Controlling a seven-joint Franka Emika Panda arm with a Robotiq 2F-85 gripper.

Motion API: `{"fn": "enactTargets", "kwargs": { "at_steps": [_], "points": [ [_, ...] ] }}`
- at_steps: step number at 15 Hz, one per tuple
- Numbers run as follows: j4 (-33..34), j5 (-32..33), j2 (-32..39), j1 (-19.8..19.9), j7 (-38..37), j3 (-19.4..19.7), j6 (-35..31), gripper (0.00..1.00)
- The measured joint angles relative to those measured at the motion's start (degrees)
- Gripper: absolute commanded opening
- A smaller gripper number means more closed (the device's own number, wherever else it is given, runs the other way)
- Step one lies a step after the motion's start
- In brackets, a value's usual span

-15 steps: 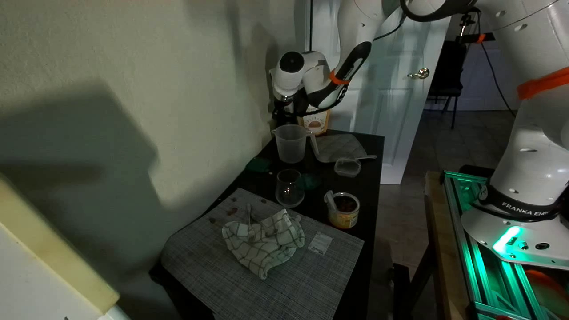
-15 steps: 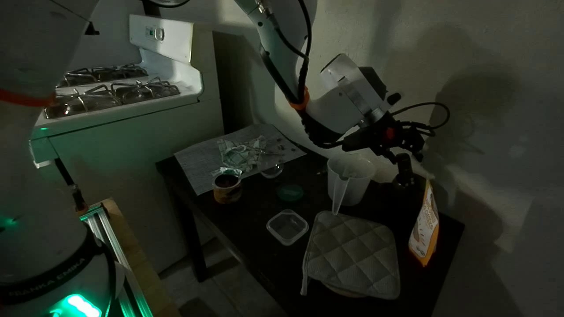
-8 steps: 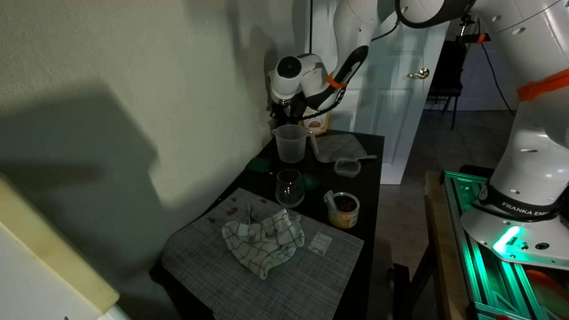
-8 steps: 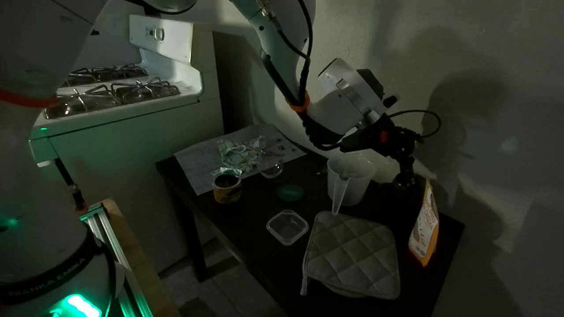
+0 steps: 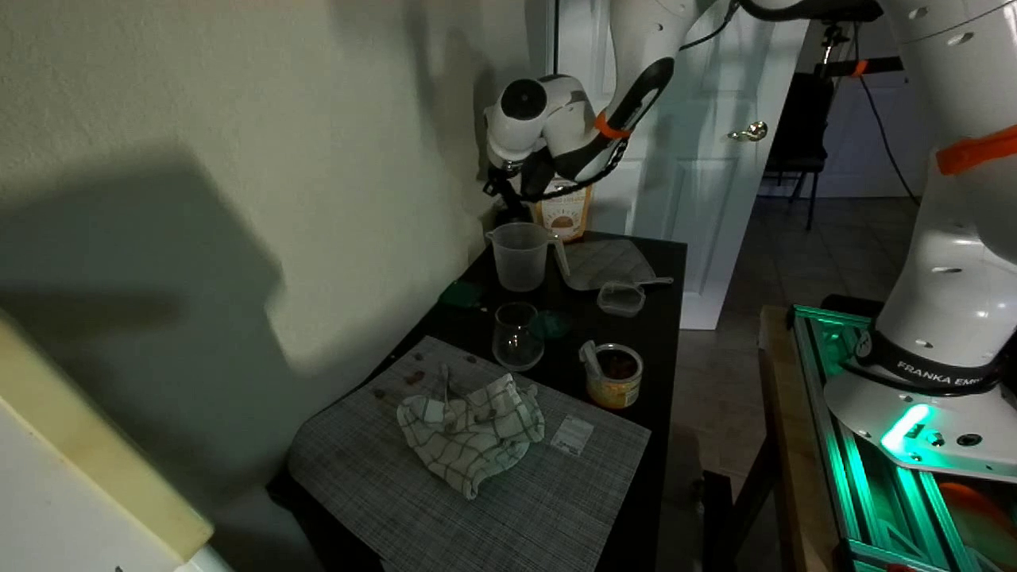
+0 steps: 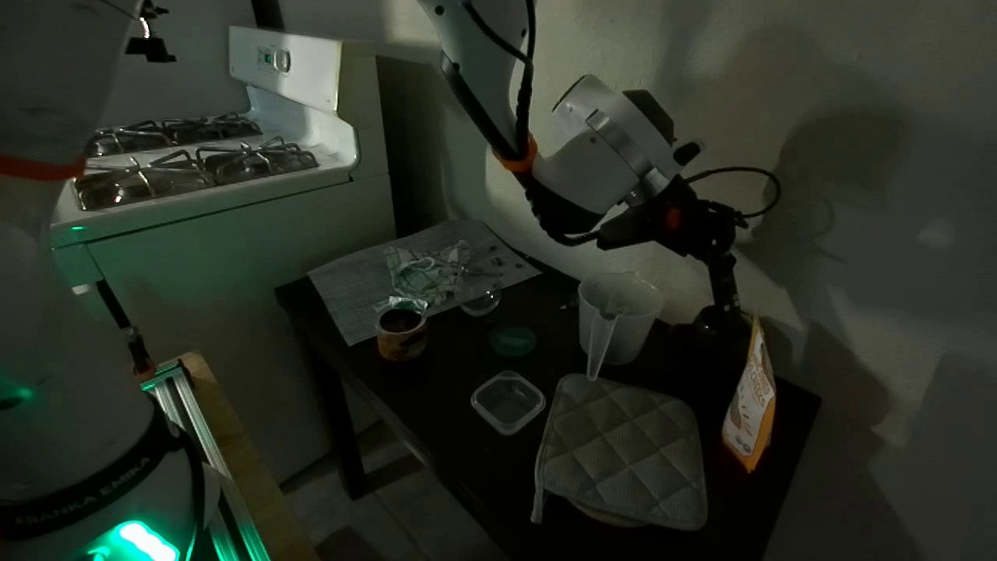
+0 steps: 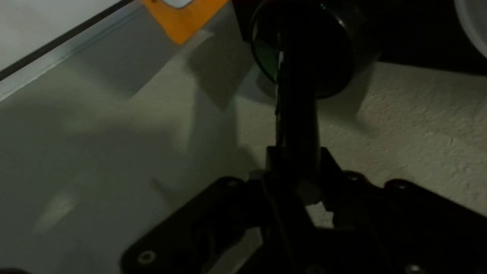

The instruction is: Pick up the black remote and put it no the gray oven mat

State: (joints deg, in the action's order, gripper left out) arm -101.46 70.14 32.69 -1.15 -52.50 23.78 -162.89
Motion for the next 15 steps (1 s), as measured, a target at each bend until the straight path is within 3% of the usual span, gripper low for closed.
{"fn": "enactTargets", "kwargs": {
  "at_steps": [8, 12, 15],
  "points": [
    [-11.7, 7.6, -17.8, -5.4, -3.7, 1.4, 0.0, 0.06],
    [-23.4, 8.6, -29.4, -7.5, -2.0, 0.9, 0.4, 0.06],
    [-33.0, 10.3, -38.1, -7.8, -2.5, 0.5, 7.2, 0.06]
  ]
}}
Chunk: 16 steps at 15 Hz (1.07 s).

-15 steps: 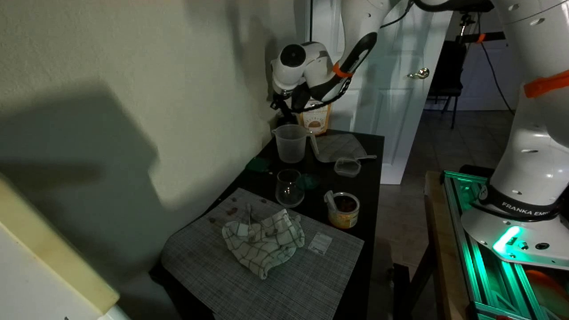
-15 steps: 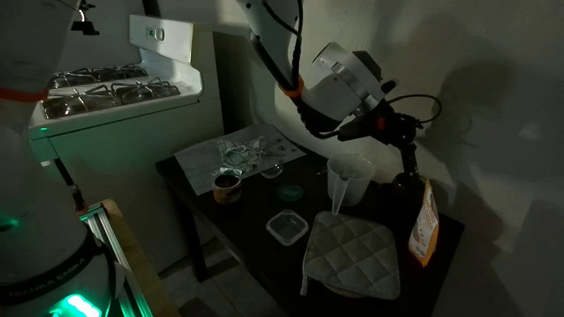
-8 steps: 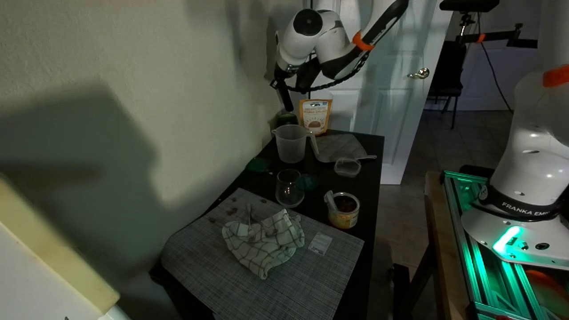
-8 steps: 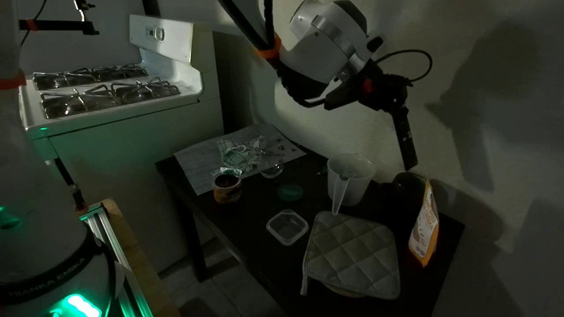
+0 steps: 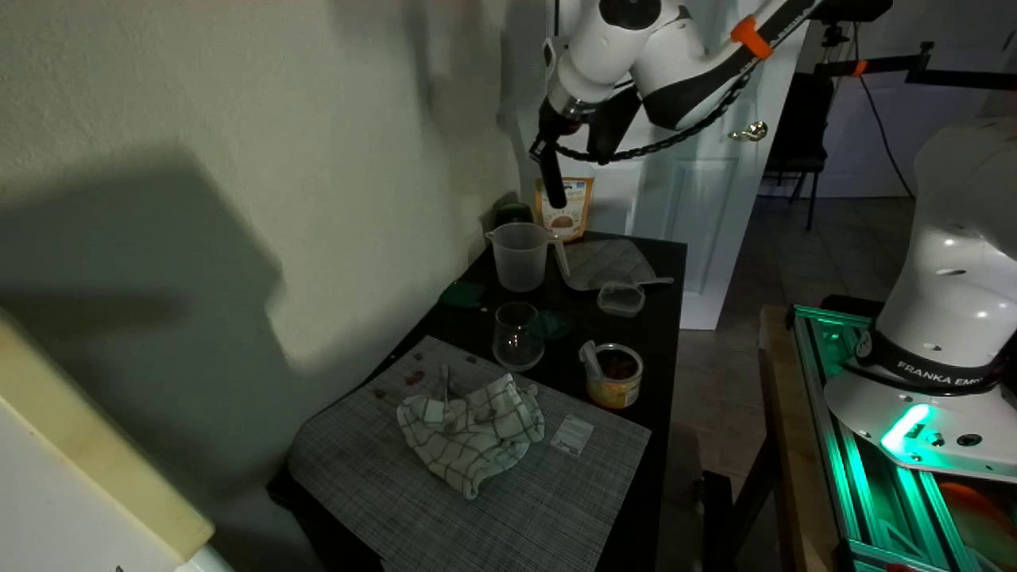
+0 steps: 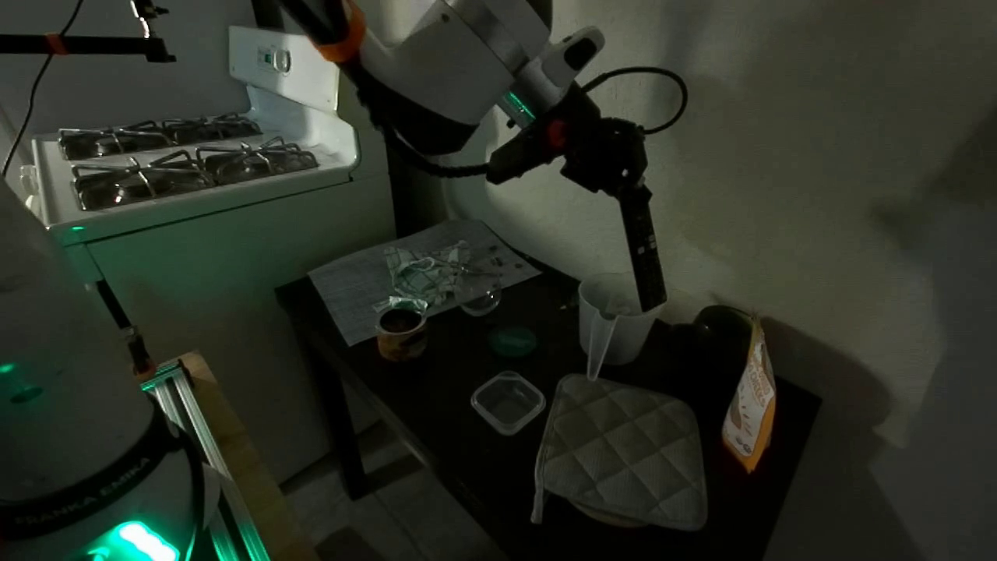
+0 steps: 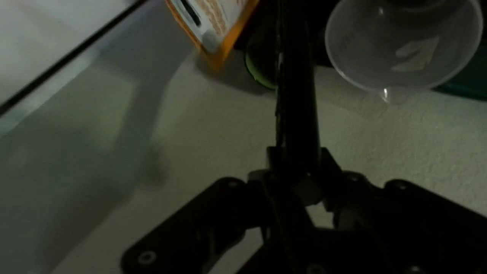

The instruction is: Pick up the black remote and put it no the gray oven mat

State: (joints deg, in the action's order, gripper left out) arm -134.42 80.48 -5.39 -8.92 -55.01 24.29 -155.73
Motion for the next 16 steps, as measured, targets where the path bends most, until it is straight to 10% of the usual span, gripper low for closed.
{"fn": "enactTargets", "kwargs": {
  "at_steps": [7, 16],
  "points": [
    [-16.8, 21.7, -15.5, 5.4, -4.6, 1.2, 9.6, 0.07],
    [-20.5, 58.6, -7.2, 3.3, -14.6, 11.1, -3.5, 0.07]
  ]
}}
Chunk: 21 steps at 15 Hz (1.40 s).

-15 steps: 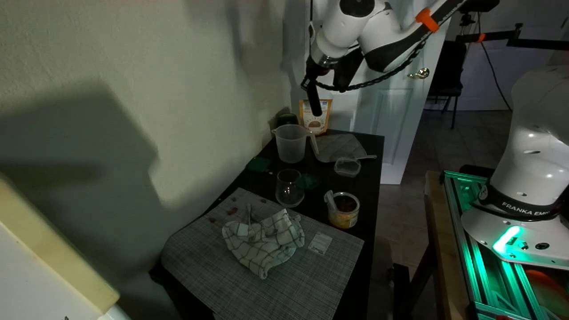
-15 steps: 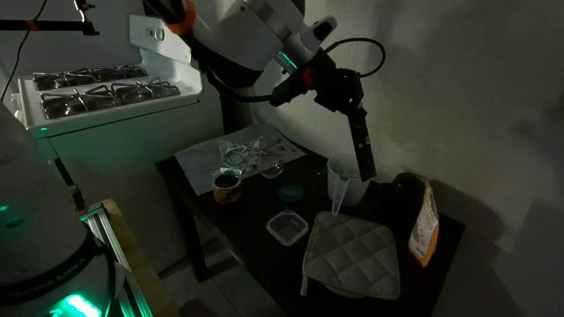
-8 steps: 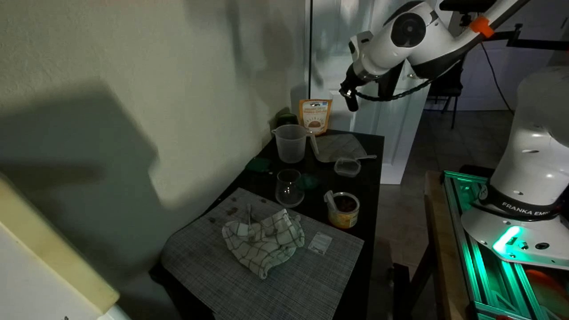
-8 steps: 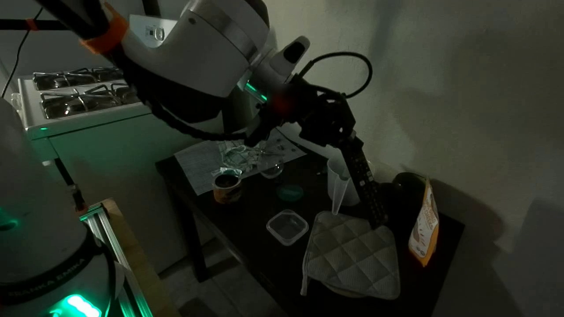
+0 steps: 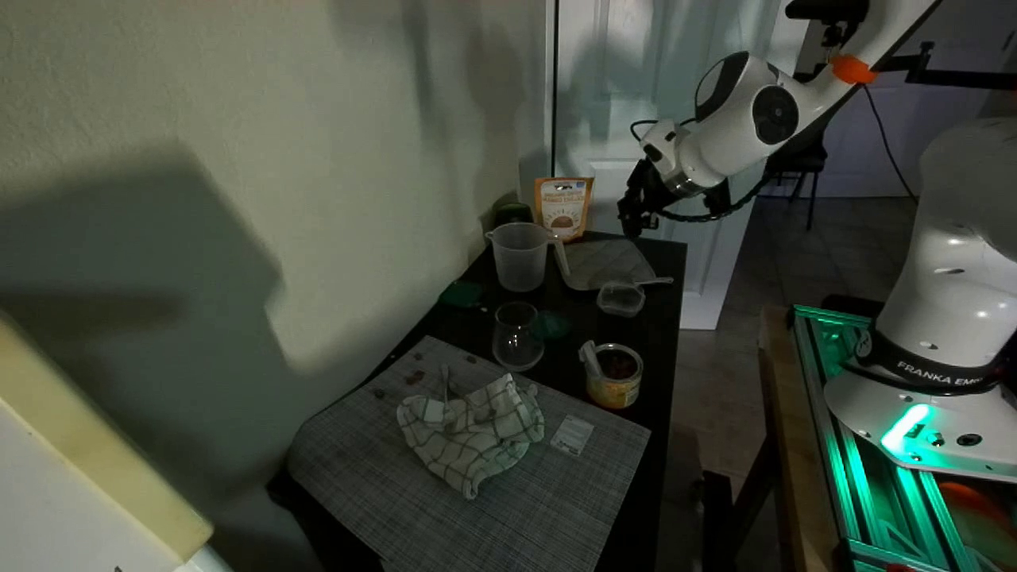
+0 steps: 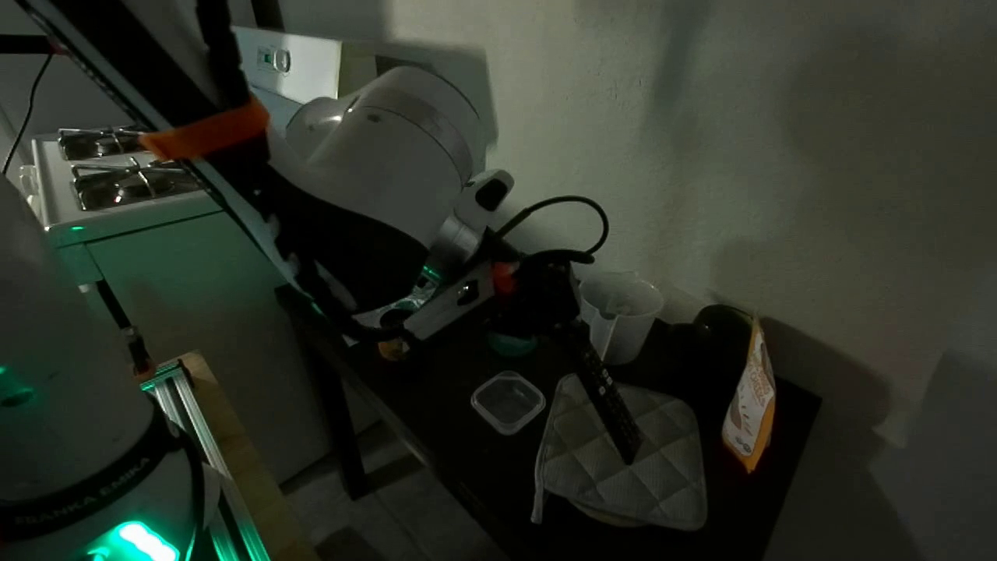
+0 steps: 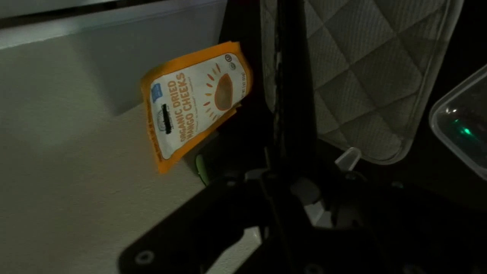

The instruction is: Pick up the black remote and put it no the gray oven mat

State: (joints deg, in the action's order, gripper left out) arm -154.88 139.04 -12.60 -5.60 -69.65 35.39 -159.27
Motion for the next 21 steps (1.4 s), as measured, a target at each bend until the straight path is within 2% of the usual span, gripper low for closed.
{"fn": "enactTargets", "kwargs": {
  "at_steps": [3, 7, 8, 11, 14, 15, 17, 19, 21],
  "points": [
    [0.2, 5.4, 3.7, -2.9, -2.3, 0.2, 4.0, 0.07],
    [1.8, 4.7, 9.3, -7.4, -3.0, -0.9, 9.7, 0.07],
    [2.5, 4.6, 11.0, -6.6, -3.3, -3.1, 10.9, 0.06],
    [5.6, 4.4, 16.6, 0.2, -4.1, -12.8, 13.7, 0.06],
    [9.2, 4.5, 22.4, 7.0, -4.4, -19.0, 15.8, 0.06],
    [10.5, 4.5, 24.2, 9.2, -4.5, -20.4, 16.1, 0.5],
    [12.6, 4.5, 27.5, 13.1, -4.5, -22.6, 16.2, 0.58],
    [14.2, 4.5, 30.2, 16.7, -4.4, -24.4, 14.8, 0.73],
    [15.4, 4.5, 31.0, 19.6, -3.8, -26.6, 8.9, 0.87]
  ]
}}
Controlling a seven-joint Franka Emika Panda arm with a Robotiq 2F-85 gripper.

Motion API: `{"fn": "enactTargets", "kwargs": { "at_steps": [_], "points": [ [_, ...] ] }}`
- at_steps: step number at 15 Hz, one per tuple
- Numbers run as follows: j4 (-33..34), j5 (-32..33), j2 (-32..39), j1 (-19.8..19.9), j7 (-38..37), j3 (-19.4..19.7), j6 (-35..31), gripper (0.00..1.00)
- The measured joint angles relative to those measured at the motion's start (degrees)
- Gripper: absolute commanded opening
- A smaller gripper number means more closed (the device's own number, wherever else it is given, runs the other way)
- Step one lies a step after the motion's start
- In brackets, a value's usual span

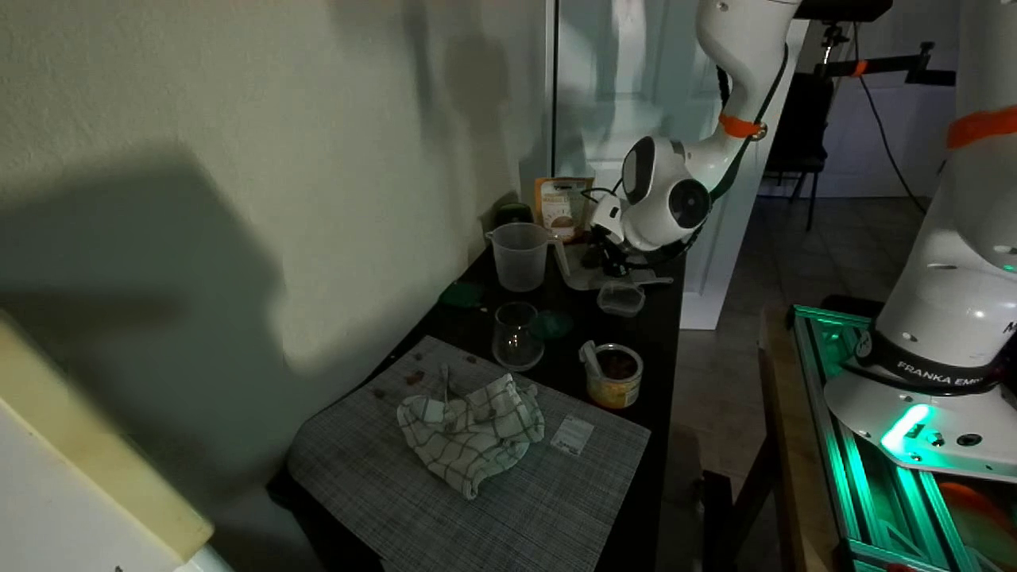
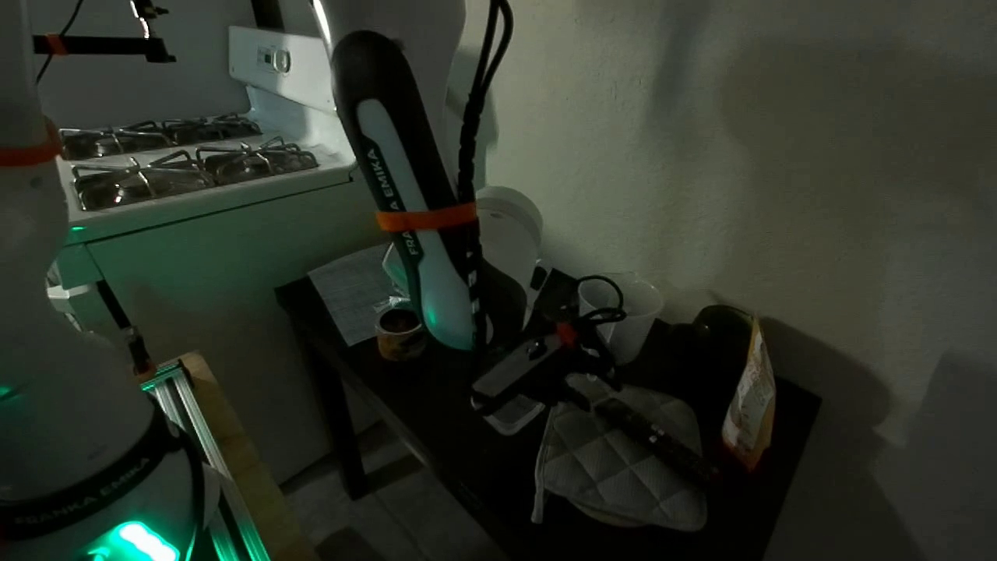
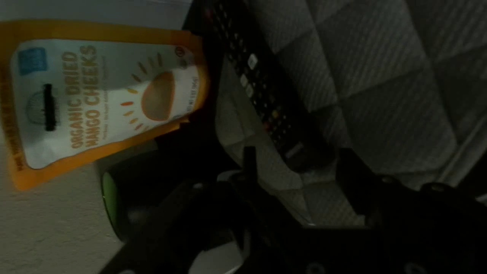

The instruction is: Pick up the black remote and put it no the gray oven mat

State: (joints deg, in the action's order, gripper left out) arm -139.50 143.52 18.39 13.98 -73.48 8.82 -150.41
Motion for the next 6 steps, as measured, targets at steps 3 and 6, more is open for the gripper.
{"fn": "enactTargets", "kwargs": {
  "at_steps": [3, 6],
  "points": [
    [0.3, 0.0, -3.2, 3.3, 0.8, -3.3, -11.6, 1.0],
    [-0.7, 0.0, -12.3, 8.6, 0.9, -7.0, -27.1, 1.0]
  ]
}}
